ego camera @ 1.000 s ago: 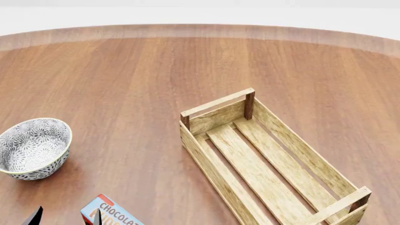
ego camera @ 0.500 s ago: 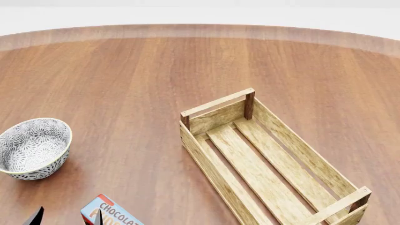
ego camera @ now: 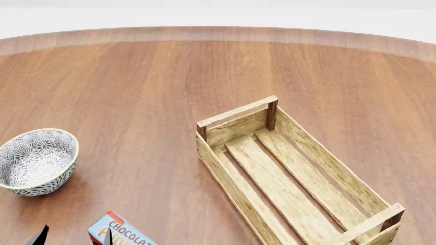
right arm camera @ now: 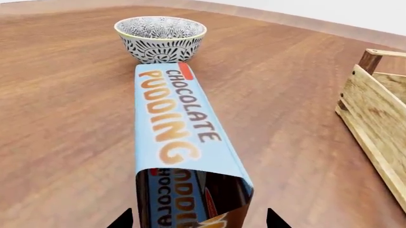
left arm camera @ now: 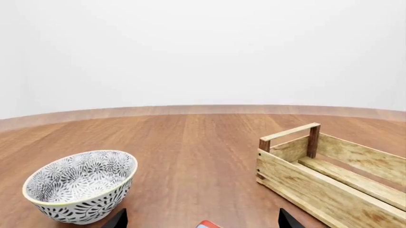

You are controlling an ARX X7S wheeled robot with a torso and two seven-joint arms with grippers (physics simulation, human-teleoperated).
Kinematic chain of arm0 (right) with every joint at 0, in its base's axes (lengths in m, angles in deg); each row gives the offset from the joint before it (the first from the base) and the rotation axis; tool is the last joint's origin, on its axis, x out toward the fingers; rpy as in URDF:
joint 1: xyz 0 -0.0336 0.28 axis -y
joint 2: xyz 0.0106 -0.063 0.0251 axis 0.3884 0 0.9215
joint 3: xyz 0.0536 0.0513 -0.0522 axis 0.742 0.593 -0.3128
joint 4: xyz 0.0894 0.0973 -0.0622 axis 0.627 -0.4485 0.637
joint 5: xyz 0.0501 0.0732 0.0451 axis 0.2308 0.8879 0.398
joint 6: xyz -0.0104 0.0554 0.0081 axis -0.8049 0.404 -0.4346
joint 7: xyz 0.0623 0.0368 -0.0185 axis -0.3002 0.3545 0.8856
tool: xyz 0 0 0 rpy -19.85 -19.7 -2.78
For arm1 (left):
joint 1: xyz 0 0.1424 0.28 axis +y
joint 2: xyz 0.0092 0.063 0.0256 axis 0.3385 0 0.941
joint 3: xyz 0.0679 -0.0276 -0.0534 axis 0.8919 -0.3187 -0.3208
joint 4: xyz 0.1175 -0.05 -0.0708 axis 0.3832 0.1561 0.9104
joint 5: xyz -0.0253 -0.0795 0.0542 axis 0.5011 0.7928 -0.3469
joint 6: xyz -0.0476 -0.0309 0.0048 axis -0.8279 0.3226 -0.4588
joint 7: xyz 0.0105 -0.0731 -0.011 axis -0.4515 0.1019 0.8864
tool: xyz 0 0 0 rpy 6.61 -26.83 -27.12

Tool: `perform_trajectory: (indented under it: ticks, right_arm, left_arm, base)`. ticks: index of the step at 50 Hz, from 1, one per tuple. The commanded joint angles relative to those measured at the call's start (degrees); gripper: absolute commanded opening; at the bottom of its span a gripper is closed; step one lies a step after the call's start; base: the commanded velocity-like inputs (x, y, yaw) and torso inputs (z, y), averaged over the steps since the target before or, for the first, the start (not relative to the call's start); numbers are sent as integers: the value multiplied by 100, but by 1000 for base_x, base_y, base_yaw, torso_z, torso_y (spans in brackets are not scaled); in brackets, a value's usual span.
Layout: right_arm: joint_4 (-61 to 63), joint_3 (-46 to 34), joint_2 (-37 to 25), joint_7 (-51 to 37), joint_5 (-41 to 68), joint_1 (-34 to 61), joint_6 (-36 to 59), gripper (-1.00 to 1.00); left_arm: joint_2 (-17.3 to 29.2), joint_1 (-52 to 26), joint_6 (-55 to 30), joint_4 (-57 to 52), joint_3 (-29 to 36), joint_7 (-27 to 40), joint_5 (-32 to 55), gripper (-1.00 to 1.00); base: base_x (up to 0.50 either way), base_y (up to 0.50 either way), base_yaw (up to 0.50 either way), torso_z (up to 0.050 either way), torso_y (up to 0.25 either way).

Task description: Pick up the chocolate pudding and put it in the tray.

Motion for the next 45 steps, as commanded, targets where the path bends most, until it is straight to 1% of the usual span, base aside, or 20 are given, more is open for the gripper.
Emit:
perform_trajectory:
  ticks: [1,2,3,20,28,29,31,37,39,42,43,45]
  right_arm:
    - [-38,-61,-2,-28,45,55,11,100]
    - [-45,-66,-2,-29,48,60,3,100]
    - [-65,-67,1,-40,45,68,-27,-100]
    - [133,-122,-110,-31,163,14,-3,-100]
    - [739,59,-335,-264,258,95,310,-100]
    - [682,91,-336,-372,186,131,197,-100]
    - [701,111,-366,-303,254,157,205,-100]
    - [595,342,-365,-273,466,257,-182,-100]
    - [626,407,-405,-291,517,314,-156,-100]
    - [963,465,-548,-317,626,359,175,-100]
    - [983,536,-545,-458,566,330,-30,-100]
    - [1185,510,-633,-418,650,366,310,-100]
  left_arm:
    - [27,0,-19,-35,32,34,20,100]
    - [27,2,-11,-27,36,35,19,100]
    - [25,-2,4,-9,40,34,17,100]
    - [54,-1,18,-12,89,62,49,100]
    - [79,-4,7,-40,90,81,80,100]
    - [83,-4,0,-49,91,84,86,100]
    - [81,-15,6,-31,93,88,89,100]
    - [78,-28,16,1,119,103,79,100]
    - [90,-16,2,-34,122,112,86,100]
    - [89,-28,25,1,127,114,85,100]
    - [93,-30,8,-16,128,119,92,100]
    - [98,-29,-1,-23,132,127,93,100]
  base:
    - [0,0,0,0,0]
    - [0,0,0,0,0]
    - [0,0,0,0,0]
    - [0,0,0,0,0]
    - [0,0,0,0,0]
    - [0,0,0,0,0]
    - [0,0,0,0,0]
    - [0,0,0,0,3]
    - [0,0,0,0,0]
    - [0,0,0,0,0]
    - [0,0,0,0,0]
    - [0,0,0,0,0]
